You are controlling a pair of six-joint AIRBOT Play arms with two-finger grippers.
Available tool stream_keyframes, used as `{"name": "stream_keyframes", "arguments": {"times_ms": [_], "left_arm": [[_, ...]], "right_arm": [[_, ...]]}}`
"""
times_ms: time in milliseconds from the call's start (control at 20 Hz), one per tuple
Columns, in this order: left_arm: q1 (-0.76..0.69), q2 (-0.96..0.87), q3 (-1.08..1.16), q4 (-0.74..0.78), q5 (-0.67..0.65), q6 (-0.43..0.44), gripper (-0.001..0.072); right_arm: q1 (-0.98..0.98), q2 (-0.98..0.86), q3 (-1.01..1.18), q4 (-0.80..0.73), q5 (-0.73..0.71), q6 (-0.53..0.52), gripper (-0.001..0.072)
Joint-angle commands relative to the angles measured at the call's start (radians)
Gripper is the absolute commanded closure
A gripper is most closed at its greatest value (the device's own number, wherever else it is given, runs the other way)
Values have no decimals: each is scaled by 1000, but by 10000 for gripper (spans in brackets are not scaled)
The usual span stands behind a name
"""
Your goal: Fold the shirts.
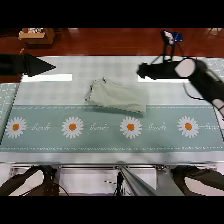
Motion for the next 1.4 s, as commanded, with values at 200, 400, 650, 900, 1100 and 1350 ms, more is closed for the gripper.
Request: {"name": "stream_keyframes", "arguments": {"times_ms": [200, 400, 650, 900, 1100, 1350], "left_arm": [[1, -1, -3, 49, -1, 0, 317], [1, -3, -3, 56, 0, -1, 317], [1, -24, -3, 56, -1, -50, 317], [-1, -32, -4, 64, 0, -92, 320], [-1, -32, -8, 64, 0, -91, 320], [-1, -32, -82, 71, -1, -92, 320]], "right_arm": [[-407, -14, -253, 323, 300, -187, 105], [-320, -108, -320, 568, 171, -272, 105], [-128, -236, -316, 761, 42, -337, 225], [-122, -231, -238, 732, 96, -408, 689], [-243, -74, -145, 481, 257, -321, 690], [-515, 226, -85, -225, 517, -107, 690]]}}
